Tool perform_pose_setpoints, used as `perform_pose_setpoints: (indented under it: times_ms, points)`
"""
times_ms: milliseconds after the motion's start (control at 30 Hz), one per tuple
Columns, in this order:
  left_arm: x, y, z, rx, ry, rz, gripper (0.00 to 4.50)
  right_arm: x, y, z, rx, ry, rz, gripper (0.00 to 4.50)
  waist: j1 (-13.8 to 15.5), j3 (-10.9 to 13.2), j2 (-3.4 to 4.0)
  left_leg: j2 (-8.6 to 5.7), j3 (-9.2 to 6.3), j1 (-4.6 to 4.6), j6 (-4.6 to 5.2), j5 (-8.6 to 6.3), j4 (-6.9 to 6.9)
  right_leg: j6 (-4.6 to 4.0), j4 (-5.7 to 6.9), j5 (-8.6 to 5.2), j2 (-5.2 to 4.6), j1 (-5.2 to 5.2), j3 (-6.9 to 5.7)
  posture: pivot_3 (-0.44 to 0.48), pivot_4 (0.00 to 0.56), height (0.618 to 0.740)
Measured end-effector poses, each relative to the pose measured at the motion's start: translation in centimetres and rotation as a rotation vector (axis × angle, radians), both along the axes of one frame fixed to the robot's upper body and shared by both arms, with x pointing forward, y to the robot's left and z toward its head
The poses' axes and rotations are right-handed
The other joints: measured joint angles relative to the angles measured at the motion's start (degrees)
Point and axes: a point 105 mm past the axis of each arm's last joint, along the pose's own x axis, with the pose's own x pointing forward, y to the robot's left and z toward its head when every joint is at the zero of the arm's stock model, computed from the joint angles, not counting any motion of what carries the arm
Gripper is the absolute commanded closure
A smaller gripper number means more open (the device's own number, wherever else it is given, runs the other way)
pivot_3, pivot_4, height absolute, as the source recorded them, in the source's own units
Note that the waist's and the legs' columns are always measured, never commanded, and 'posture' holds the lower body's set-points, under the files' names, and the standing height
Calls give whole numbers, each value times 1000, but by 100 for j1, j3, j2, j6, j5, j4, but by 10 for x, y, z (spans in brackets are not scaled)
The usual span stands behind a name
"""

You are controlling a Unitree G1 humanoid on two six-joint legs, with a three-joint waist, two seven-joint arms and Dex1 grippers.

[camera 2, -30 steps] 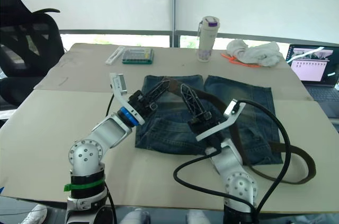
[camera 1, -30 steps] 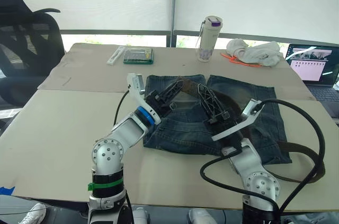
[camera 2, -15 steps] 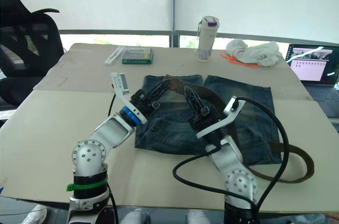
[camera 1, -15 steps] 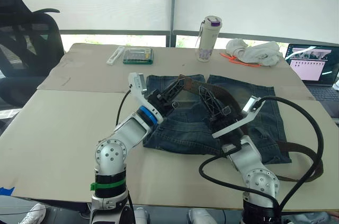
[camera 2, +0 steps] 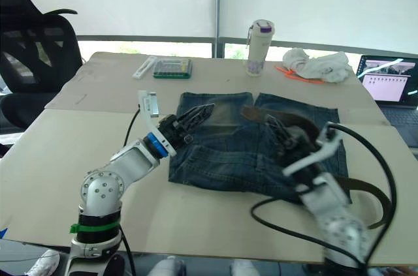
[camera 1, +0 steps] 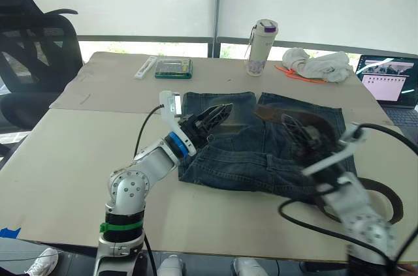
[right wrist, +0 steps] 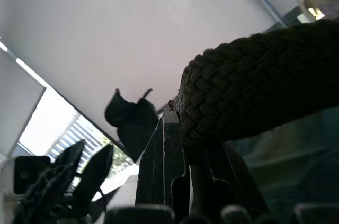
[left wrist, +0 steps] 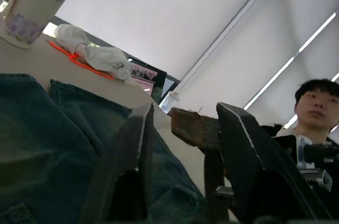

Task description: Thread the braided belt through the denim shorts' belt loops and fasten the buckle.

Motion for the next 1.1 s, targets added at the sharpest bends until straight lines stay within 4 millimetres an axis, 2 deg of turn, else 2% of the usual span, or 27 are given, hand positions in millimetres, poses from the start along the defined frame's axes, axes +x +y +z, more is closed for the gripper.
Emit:
perform_pose_setpoints:
  times_ms: [133, 200, 300, 433, 633, 667, 967, 1100]
  points:
    - [-7, 4, -14, 260, -173, -80, 45, -8, -64, -11, -178, 129, -80, 4500, -25, 0, 2, 4, 9, 9, 0, 0, -4, -5, -1, -1, 2, 3, 6, 0, 150, 737]
    - [-13, 2, -19, 333, -234, -141, 15, -11, -83, -10, -234, 161, -99, 4500, -42, 0, 4, 5, 13, 14, 1, 0, -5, -7, 0, -3, 4, 3, 11, 0, 150, 737]
    - [-20, 0, -23, 384, -292, -211, 15, -14, -93, -13, -287, 205, -72, 4500, -46, 0, 4, 9, 13, 14, 1, 0, -5, -5, 1, -5, 7, 3, 13, 0, 150, 737]
    - [-26, 2, -24, 413, -317, -278, 15, -15, -117, -24, -396, 318, -92, 4500, -21, 1, 4, 6, 15, 10, 1, 0, -3, -1, -4, -5, 3, 4, 13, 0, 150, 737]
    - [-33, 0, -24, 427, -339, -329, 15, -11, -125, -37, -402, 381, -92, 4500, -21, 1, 4, 6, 15, 9, 1, 0, -3, 1, -2, -5, 3, 3, 13, 0, 150, 737]
    - [-35, 1, -24, 445, -348, -346, 15, -9, -133, -42, -391, 416, -116, 4500, -22, 1, 5, 6, 15, 9, 1, 0, -3, 1, -2, -5, 3, 3, 13, 0, 150, 737]
    - [-43, 6, -17, 475, -392, -404, 15, -2, -153, -45, -395, 464, -171, 4500, -25, 2, 6, 6, 15, 11, 1, 0, -2, 4, -1, -5, 3, 4, 13, 0, 150, 737]
    - [-45, 5, -12, 477, -416, -415, 15, -3, -151, -53, -408, 486, -153, 4500, -23, 2, 6, 6, 15, 10, 1, 0, -2, 4, -1, -5, 3, 4, 13, 0, 150, 737]
